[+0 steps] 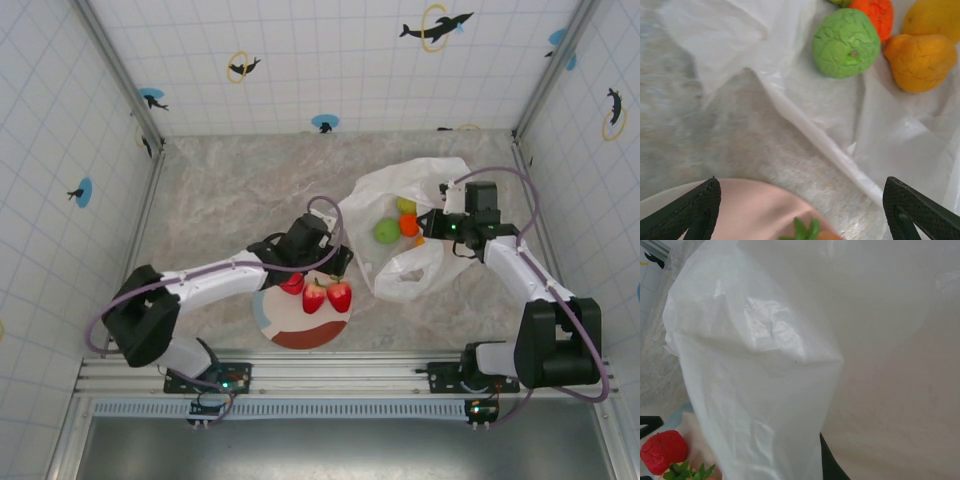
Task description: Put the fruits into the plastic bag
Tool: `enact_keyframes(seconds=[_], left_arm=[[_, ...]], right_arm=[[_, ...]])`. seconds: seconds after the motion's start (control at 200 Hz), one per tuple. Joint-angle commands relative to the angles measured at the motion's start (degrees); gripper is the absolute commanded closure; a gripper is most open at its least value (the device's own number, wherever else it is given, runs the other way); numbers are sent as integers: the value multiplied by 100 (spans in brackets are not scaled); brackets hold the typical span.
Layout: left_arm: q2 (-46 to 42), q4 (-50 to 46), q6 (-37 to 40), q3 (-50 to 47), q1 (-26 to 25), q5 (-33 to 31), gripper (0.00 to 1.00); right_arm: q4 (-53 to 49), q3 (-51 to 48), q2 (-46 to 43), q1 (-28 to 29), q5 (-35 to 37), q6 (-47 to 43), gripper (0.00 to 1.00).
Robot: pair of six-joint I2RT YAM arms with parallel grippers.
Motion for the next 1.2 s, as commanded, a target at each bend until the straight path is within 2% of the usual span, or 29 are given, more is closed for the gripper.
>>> enact_keyframes(seconds=[0.0, 0.12, 0.31, 0.425, 0.525, 1.031, 1.196], left_arm=[[-564, -838, 49, -191, 167, -568, 14], [-1019, -1537, -99, -409, 337, -806, 13], [-1176, -2349, 9, -497, 583, -732, 10], [-1051, -2379, 99, -482, 622, -425, 10], [-832, -2442, 146, -421, 623, -408, 12], [-272, -2384, 305, -442, 627, -530, 17], [-236, -2443, 279, -475, 632, -865, 18]], right_arm=[[129, -8, -36, -18, -52, -46, 100], [149, 3, -19, -18, -58, -44, 100], [217, -23, 34, -16, -97, -33, 100], [237, -45, 35, -18, -114, -30, 100], [230, -85, 9, -17, -110, -38, 100], [202, -146, -36, -79, -132, -82, 100], [212, -159, -36, -79, -132, -82, 100]])
